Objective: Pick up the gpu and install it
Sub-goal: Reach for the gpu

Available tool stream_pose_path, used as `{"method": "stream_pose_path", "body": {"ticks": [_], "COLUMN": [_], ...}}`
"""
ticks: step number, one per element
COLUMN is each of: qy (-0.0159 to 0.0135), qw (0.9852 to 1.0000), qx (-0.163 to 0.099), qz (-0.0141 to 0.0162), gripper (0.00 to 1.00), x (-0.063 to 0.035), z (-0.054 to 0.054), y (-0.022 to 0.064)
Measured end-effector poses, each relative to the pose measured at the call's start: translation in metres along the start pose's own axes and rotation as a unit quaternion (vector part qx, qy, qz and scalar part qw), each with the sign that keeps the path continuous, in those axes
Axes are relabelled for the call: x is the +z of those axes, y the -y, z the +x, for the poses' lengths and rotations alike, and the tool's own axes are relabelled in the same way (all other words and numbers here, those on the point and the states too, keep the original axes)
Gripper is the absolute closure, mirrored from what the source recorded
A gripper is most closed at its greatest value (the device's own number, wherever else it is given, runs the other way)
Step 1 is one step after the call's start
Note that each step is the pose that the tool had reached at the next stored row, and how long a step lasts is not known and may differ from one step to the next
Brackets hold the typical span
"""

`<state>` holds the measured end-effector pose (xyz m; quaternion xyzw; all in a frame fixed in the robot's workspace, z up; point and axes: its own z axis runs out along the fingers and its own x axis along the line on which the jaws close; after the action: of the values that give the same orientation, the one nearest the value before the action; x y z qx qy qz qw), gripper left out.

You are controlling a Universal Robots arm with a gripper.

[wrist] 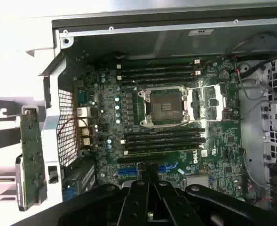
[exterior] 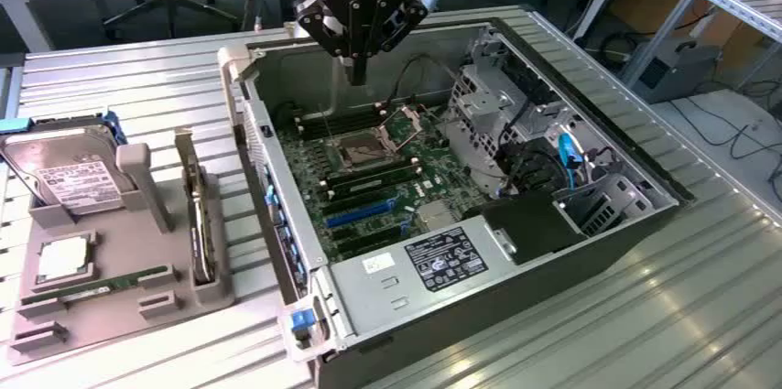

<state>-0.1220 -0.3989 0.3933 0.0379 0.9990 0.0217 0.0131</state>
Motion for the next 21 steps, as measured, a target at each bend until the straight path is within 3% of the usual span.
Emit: {"method": "stream_pose_path", "body": {"ticks": [21], "qy": [0.0002], "qw": [1.0], "qx": [0.0], "qz": [0.0], "gripper": [0.89], "x": [-0.0004], "z": [0.014], "y": [0.001]}}
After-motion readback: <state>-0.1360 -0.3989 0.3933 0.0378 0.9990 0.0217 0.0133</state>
